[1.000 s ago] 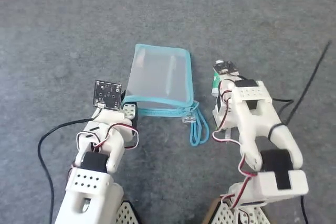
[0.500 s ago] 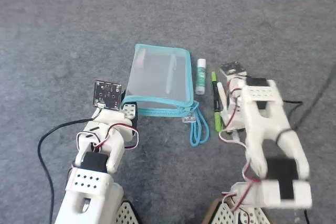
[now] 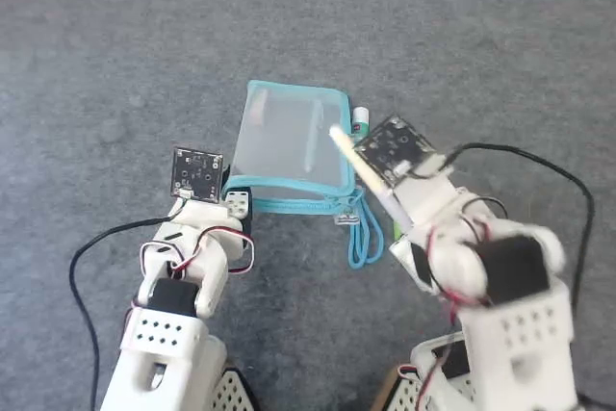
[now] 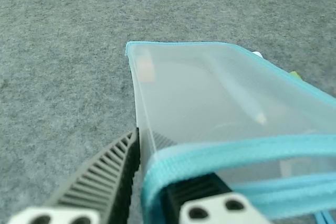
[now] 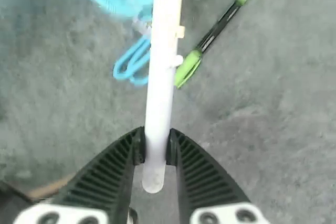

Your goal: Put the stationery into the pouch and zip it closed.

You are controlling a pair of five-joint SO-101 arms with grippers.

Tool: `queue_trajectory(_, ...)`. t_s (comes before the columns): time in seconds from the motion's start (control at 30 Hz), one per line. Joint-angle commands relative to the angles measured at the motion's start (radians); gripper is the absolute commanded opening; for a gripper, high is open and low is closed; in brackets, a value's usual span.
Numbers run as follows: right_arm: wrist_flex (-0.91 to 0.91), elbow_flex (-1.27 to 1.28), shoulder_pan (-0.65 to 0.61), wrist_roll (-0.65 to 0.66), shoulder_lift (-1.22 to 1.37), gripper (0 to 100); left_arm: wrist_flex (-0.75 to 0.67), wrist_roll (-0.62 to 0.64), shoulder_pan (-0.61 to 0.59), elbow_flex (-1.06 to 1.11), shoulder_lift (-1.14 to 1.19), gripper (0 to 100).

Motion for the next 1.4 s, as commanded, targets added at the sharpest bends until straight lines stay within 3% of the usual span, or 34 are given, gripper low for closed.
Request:
queue_trajectory(0.0, 0.039, -0.072, -0.015, -0.026, -0.035, 0.7, -0.032, 0.014, 0.011, -0.027, -0.02, 1)
queue_trajectory(0.33, 0.042, -0.043, -0.021, 0.196, -0.035, 0.6, -0.031, 0.014, 0.011, -0.027, -0.02, 1)
queue_trajectory(0.47, 0.042, 0.066, -0.128, 0.259, -0.035, 0.7, -0.035, 0.017, 0.006, -0.027, -0.02, 1)
queue_trajectory(0.6, 0.042, 0.121, -0.199, 0.247, -0.035, 0.7, -0.054, 0.021, -0.015, -0.036, -0.02, 1)
queue_trajectory(0.73, 0.041, 0.12, -0.206, 0.198, -0.033, 0.7, -0.089, 0.052, -0.101, -0.036, -0.02, 1)
queue_trajectory(0.97, 0.027, 0.107, -0.208, 0.12, 0.119, 0.8, -0.066, 0.061, -0.117, -0.036, -0.018, 1)
queue_trajectory(1.37, 0.018, -0.224, -0.208, -0.025, 0.455, 0.8, -0.043, 0.057, -0.114, -0.045, -0.018, 1)
